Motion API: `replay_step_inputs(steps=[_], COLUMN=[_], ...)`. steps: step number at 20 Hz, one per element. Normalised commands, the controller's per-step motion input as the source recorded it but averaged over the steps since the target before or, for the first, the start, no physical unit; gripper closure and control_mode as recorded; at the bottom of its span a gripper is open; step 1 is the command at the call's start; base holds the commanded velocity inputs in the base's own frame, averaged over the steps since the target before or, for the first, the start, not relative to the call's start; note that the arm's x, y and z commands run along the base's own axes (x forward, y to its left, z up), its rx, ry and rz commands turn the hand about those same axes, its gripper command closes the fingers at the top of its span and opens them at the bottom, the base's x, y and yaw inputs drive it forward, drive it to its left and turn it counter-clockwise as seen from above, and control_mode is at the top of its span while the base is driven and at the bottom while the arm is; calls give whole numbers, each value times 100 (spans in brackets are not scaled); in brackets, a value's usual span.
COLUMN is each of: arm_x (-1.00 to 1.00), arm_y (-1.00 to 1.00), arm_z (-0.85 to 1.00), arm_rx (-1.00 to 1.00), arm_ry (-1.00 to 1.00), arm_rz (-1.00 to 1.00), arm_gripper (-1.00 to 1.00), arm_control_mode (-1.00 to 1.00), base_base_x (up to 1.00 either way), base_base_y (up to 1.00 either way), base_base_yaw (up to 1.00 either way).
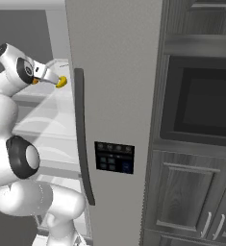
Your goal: Pick the orange and banana from the fridge and place them on the plate next to the blender to make a fruit smoothie.
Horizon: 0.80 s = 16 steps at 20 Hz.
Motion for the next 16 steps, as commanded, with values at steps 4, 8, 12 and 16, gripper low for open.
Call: replay_step_inputs(steps=[4,8,12,16], arm_x=[34,40,38,21], arm_y=[0,0,0,0], arm_z=[-20,-16,-13,-19], arm_rx=[0,2,6,3], arm_ry=[8,6,0,0], arm_rz=[0,0,0,0], arm_gripper=[-100,-100,-100,-100], arm_control_mode=[-100,-100,-100,-100], base_base_x=[0,0,0,0], base_base_y=[0,0,0,0], base_base_yaw=[0,0,0,0])
